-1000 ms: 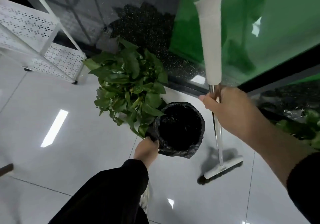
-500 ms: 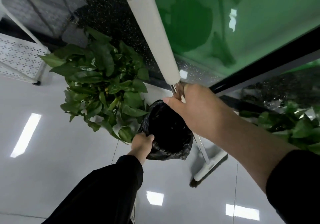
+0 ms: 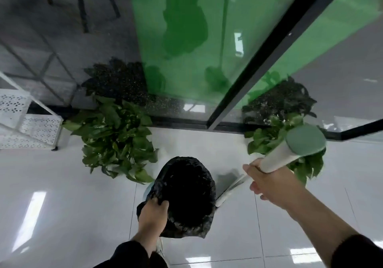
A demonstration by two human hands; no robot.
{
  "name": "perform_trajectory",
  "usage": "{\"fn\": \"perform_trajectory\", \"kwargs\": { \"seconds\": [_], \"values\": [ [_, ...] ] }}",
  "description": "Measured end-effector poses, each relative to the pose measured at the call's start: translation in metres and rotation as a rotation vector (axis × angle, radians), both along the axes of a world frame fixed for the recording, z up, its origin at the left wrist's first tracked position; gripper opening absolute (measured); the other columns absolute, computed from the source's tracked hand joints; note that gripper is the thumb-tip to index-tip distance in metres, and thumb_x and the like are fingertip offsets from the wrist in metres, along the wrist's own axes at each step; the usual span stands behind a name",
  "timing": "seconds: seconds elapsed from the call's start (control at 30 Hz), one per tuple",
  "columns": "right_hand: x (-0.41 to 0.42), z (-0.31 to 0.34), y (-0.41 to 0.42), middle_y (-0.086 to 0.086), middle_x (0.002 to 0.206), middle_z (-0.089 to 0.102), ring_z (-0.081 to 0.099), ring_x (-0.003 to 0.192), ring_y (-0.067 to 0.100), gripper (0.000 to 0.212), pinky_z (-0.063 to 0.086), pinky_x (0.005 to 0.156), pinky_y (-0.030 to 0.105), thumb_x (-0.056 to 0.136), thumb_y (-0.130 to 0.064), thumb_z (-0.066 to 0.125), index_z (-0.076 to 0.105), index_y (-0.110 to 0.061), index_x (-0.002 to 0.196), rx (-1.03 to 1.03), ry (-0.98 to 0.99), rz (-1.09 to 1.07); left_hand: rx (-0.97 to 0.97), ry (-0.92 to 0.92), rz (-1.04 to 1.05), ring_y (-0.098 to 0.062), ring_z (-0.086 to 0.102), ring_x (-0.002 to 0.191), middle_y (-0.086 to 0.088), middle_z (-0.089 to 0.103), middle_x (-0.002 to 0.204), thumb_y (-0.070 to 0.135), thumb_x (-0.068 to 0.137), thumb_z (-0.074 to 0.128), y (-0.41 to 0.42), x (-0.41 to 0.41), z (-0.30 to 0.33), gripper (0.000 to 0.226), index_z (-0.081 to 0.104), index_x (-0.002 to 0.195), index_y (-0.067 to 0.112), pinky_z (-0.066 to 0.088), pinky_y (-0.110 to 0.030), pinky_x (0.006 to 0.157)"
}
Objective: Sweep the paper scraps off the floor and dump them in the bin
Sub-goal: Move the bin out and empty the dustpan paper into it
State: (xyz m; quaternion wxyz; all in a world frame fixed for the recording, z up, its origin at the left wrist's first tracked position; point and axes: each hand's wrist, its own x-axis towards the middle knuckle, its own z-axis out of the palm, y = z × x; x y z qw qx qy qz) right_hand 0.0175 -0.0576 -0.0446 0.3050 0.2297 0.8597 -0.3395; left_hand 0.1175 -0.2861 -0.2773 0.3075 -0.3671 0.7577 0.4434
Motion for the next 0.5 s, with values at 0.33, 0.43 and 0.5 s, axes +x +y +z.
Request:
{"fn": "perform_trajectory", "kwargs": {
  "seconds": [0.33,0.43,0.5],
  "values": [
    [0.279,0.175,0.222,0.011,0.082,0.070,0.069,0.077,0.019,0.009,0.062,0.080,0.040,0.095,-0.016,0.065,0.073,-0.016,0.090,-0.207,0.296,-0.383,-0.170,0.141,-0.335,-0.034,0.059,0.085,-0.014,0.064,0.094,0.024,0.098,0.054,0.142,0.106,0.186,0.021,0.061,0.094,0.004,0.047,-0.039,0.078],
    [0.376,0.223,0.280,0.009,0.086,0.071,0.069,0.081,0.018,0.011,0.061,0.078,0.035,0.096,-0.017,0.064,0.072,-0.021,0.090,-0.241,0.368,-0.440,-0.174,0.176,-0.431,-0.040,0.069,0.093,-0.019,0.069,0.105,0.031,0.097,0.057,0.207,0.136,0.224,0.024,0.061,0.099,0.007,0.058,-0.046,0.085],
    [0.435,0.249,0.313,0.011,0.085,0.069,0.067,0.079,0.018,0.011,0.060,0.076,0.036,0.096,-0.013,0.064,0.072,-0.019,0.091,-0.246,0.413,-0.520,-0.173,0.182,-0.478,-0.039,0.069,0.088,-0.018,0.068,0.102,0.030,0.096,0.058,0.256,0.152,0.247,0.024,0.057,0.090,0.007,0.060,-0.049,0.084]
  ]
}}
